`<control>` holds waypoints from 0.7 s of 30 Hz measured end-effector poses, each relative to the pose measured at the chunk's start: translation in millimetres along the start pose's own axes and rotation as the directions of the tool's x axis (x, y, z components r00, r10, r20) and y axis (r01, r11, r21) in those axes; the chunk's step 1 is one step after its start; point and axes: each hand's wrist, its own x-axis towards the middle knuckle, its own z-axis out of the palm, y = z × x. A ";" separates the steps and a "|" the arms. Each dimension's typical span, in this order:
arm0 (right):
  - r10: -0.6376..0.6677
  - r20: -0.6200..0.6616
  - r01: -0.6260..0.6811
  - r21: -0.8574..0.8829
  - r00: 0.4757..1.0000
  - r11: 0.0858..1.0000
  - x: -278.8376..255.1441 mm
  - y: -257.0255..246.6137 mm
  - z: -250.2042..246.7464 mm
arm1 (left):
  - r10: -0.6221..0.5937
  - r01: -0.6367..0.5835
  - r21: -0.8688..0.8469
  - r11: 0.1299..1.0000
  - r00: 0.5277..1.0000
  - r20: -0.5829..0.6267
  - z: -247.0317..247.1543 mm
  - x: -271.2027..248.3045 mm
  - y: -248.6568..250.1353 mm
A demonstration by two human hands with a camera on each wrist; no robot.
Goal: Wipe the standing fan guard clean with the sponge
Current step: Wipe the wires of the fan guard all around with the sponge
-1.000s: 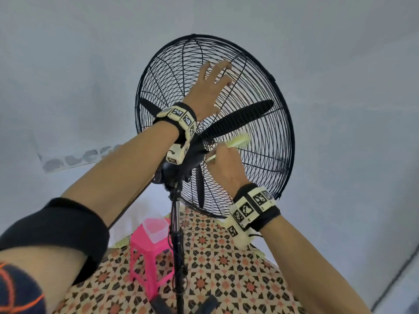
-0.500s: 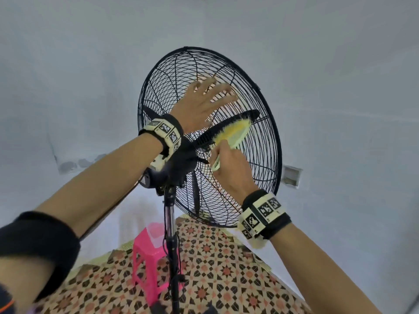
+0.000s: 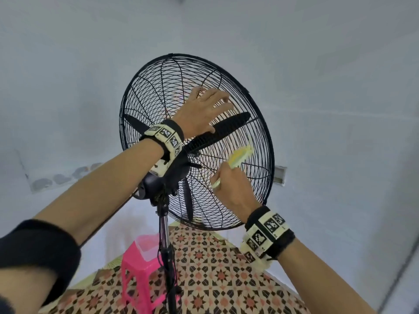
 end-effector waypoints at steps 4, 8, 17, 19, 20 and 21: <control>-0.088 -0.102 0.100 0.123 0.991 0.987 12.9 -12.2 -21.0 | 0.017 -0.018 0.028 0.999 1.000 0.017 -6.0 5.3 -0.4; -0.107 -0.183 0.126 0.098 0.977 0.987 18.2 -8.4 -25.5 | 0.011 -0.011 0.005 1.000 1.000 -0.011 -3.8 1.6 -2.3; -0.109 -0.173 0.120 0.054 0.979 0.991 10.0 -8.5 -14.6 | 0.024 -0.024 -0.009 1.000 0.999 -0.031 -0.7 5.2 -0.4; -0.125 -0.149 0.126 -0.003 0.981 0.992 20.0 -8.4 -21.0 | 0.011 -0.011 -0.019 1.000 0.999 -0.035 -0.5 3.8 -0.8; -0.098 -0.136 0.092 -0.052 0.986 0.994 22.0 -8.4 -21.0 | 0.005 -0.005 -0.023 1.000 0.999 -0.035 0.4 3.2 -0.9; -0.041 -0.127 0.029 -0.090 0.991 0.995 22.0 -7.8 -18.6 | -0.001 0.000 -0.023 1.000 0.999 -0.032 0.8 2.7 -0.4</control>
